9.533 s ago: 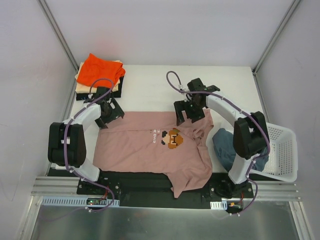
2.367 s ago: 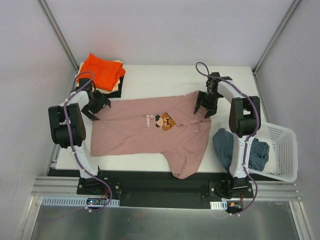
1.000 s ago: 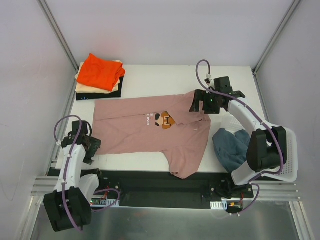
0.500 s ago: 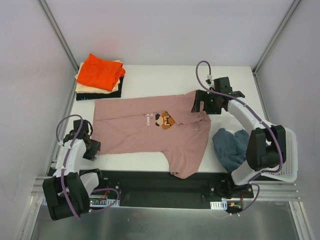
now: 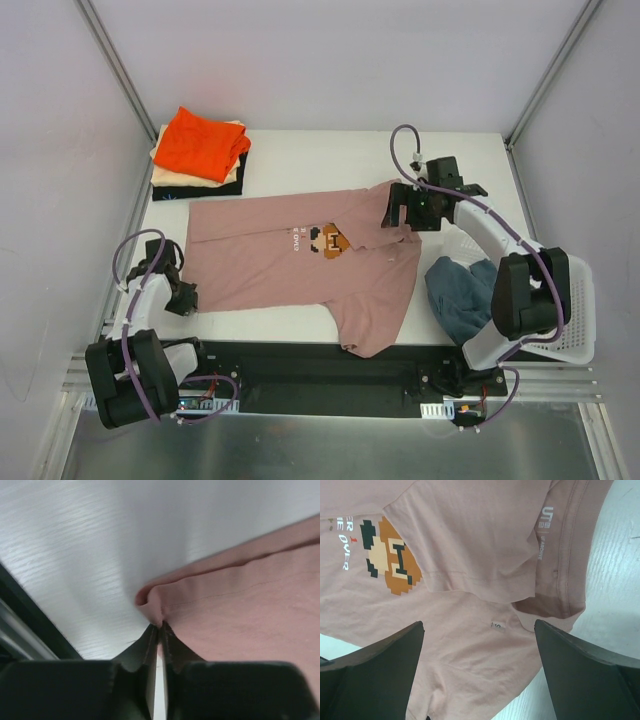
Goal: Fold and stack the t-shirts
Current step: Grap the side of the flattened tshirt closest away from the robot with both arms
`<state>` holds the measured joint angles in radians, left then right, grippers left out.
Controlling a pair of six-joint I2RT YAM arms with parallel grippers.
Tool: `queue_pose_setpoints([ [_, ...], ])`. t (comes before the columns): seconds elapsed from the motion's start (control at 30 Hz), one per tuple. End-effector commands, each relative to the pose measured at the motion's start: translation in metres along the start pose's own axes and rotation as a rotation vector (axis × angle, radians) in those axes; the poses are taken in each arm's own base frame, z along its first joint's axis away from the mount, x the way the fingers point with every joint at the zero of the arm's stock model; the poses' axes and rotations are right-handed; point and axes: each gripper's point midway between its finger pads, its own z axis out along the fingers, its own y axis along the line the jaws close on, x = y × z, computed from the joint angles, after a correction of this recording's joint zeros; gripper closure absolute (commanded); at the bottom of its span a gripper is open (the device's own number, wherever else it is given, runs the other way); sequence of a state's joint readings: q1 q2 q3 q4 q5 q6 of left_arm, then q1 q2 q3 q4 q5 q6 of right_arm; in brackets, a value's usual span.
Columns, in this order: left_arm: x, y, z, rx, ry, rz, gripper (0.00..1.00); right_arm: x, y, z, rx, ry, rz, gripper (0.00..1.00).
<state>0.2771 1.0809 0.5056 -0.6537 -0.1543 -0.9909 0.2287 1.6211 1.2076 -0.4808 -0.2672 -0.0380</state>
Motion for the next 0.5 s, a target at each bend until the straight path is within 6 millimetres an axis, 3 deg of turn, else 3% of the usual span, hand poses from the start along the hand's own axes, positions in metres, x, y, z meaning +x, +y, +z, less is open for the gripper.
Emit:
queue_pose_setpoints([
  [0.0, 0.001, -0.010, 0.010, 0.043, 0.010, 0.008, 1.00, -0.006, 0.026, -0.017, -0.106, -0.085, -0.048, 0.03],
  [0.33, -0.003, -0.011, 0.003, 0.144, -0.061, 0.035, 1.00, 0.030, 0.073, -0.031, -0.088, -0.126, -0.334, 0.03],
  [0.43, -0.005, -0.010, 0.000, 0.166, -0.087, 0.049, 1.00, 0.060, 0.088, -0.035, -0.077, -0.055, -0.433, 0.03],
  [0.47, -0.006, -0.011, -0.001, 0.175, -0.095, 0.052, 1.00, 0.080, 0.094, -0.036, -0.075, 0.000, -0.473, 0.03],
])
